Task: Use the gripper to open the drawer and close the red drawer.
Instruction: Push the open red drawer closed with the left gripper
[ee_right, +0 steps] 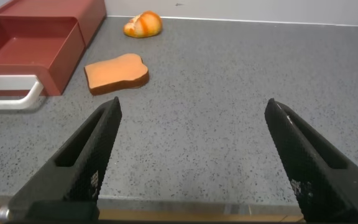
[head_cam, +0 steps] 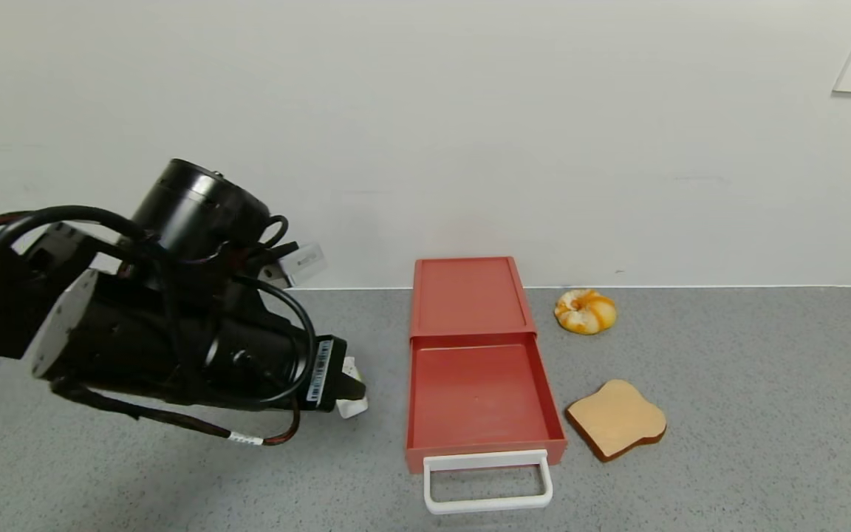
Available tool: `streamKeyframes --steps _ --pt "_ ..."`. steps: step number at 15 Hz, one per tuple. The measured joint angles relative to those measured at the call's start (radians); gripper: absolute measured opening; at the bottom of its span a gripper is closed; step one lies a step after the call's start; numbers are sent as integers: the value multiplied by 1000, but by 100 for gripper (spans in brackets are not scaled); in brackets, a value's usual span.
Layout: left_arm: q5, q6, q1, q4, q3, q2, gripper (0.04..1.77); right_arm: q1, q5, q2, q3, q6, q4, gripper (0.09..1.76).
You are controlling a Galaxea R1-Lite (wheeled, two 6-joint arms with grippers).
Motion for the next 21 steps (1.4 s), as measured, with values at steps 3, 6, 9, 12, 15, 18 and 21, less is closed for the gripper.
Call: streamKeyframes --steps 3,6,9,12,15,18,21 --pt "-65 53 51 -18 77 -86 11 0 0 0 0 0 0 170" --pt "-76 66 67 -80 132 -141 11 0 0 0 0 0 0 170" --pt "-78 66 81 -97 156 -160 11 0 0 0 0 0 0 170" --pt "-74 67 90 -114 169 -169 11 0 0 0 0 0 0 170" --pt "-74 67 91 -113 172 -173 11 0 0 0 0 0 0 170" --pt "-73 68 91 -108 174 -175 11 0 0 0 0 0 0 170" --pt "-71 68 92 -110 177 -178 11 0 0 0 0 0 0 170"
